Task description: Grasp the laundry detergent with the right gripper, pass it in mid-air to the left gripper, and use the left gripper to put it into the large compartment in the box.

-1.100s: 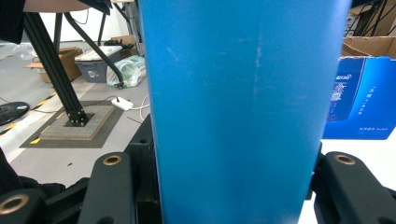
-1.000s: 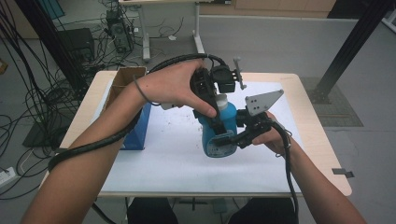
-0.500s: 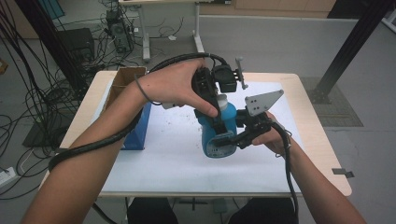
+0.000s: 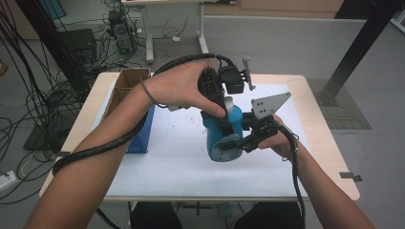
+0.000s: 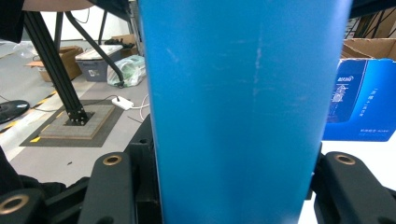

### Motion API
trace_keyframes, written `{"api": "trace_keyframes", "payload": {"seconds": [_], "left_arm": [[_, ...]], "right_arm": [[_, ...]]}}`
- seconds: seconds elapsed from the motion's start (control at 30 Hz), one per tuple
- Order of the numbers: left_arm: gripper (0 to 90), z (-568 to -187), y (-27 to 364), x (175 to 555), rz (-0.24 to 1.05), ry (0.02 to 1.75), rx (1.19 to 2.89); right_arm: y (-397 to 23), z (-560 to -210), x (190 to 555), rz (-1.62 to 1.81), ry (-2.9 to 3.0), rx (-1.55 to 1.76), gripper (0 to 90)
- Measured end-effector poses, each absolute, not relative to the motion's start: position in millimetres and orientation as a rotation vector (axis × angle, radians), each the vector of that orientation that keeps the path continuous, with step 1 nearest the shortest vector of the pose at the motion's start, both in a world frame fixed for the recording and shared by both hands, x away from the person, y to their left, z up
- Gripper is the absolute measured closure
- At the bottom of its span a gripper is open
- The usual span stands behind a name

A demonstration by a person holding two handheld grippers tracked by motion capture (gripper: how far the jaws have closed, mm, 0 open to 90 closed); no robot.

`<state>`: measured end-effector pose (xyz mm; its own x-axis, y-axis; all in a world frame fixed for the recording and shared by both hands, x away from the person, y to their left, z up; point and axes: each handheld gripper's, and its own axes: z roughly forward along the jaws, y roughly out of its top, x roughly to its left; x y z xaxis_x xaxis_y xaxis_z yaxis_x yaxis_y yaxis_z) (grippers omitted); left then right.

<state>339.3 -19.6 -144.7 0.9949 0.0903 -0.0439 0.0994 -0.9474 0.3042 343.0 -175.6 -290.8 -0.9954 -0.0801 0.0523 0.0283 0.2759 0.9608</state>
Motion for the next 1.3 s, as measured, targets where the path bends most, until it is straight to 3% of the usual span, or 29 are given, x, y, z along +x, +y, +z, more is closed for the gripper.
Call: {"api": "trace_keyframes", "payload": {"seconds": [0.63, 0.83, 1.3], "left_arm": [[30.1, -145.4, -23.0, 341.5, -0.065, 0.164, 2.838], [37.0, -143.8, -23.7, 341.1, -0.078, 0.157, 2.835], [37.4, -143.2, -26.4, 339.9, -0.075, 0.173, 2.849]], "right_arm": [[-175.7, -291.1, 343.6, -1.840, -2.435, 0.049, 44.1], [-176.7, -291.0, 344.7, -1.845, -2.434, 0.044, 44.1], [-177.7, -290.8, 344.3, -1.847, -2.437, 0.043, 44.1]]}}
